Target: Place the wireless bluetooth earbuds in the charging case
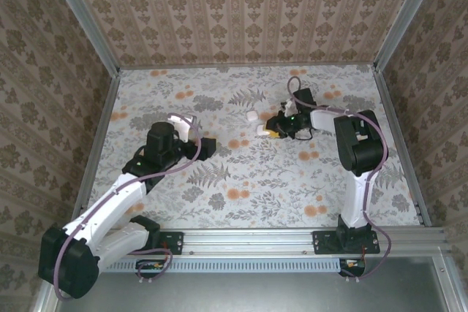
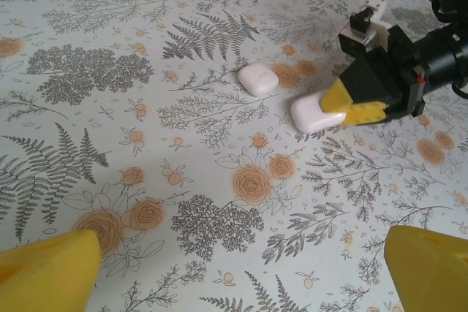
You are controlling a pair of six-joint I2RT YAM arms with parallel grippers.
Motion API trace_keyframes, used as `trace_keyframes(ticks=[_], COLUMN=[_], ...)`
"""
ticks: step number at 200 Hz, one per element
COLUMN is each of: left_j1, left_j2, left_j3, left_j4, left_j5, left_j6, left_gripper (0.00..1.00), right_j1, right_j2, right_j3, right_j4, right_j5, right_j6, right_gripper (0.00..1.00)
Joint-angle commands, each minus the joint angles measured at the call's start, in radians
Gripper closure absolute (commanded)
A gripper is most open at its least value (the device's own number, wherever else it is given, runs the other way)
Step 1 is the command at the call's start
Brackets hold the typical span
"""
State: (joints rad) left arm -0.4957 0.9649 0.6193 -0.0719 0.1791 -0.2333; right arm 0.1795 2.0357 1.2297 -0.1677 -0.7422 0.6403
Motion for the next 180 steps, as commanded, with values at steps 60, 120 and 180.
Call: trace_keyframes(ticks=[60,120,180], left_j1=[0.012,0.016,0.035], left_j2=[0.018,-0.003,-0.036], left_j3=[0.013,0.018,0.037], left_j4=[0.007,-0.029,-0.068], left_j5=[0.012,0.004,-0.015], left_j6=[-0.008,0.011,0.012], left_gripper=[0.0,0.0,0.0], right_j1=[-0.064,-0.076,-0.11], right_j2=[0.174,0.158,-0.074], right_j3=[0.249,0.308,0.316], right_j4=[-0.159,-0.311,-0.42], right_j5=[-0.019,0.114,0.249], right_j6=[-0.099,-0.16,-0.231], right_gripper=[0.87,0.52,0.39])
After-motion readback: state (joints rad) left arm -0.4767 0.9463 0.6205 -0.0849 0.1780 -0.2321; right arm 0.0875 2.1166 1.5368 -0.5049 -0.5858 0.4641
